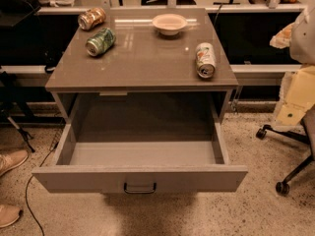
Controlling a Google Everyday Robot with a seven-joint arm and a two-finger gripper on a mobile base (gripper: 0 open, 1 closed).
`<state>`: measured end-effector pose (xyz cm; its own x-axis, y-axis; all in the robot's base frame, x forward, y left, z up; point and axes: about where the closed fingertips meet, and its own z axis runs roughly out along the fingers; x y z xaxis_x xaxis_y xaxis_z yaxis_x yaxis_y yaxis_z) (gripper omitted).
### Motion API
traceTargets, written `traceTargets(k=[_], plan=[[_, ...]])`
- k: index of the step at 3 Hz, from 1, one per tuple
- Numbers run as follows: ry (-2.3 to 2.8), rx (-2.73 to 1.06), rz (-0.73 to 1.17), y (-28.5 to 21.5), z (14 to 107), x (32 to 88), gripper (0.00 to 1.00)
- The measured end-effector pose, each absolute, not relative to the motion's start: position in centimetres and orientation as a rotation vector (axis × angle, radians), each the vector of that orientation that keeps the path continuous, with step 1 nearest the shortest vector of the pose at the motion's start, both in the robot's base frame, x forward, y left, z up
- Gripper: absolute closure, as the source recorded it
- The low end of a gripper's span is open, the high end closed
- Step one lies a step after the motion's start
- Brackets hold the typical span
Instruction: Place 7up can into top drawer
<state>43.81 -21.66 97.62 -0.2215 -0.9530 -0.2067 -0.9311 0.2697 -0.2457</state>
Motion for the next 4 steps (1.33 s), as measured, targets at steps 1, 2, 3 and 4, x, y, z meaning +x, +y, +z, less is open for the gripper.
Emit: traceTargets(k=[1,2,3,4], plan=[[2.232,-1.725,-0.098,-21.7,97.6,43.8,0.00],[2.240,-1.678,-0.100,-21.6,97.3,44.4,0.00],[2.279,-1.525,-0.091,-21.2,96.2,49.9,0.00],[2.335,-1.310,-0.035,-20.1,95.0,57.0,0.00]])
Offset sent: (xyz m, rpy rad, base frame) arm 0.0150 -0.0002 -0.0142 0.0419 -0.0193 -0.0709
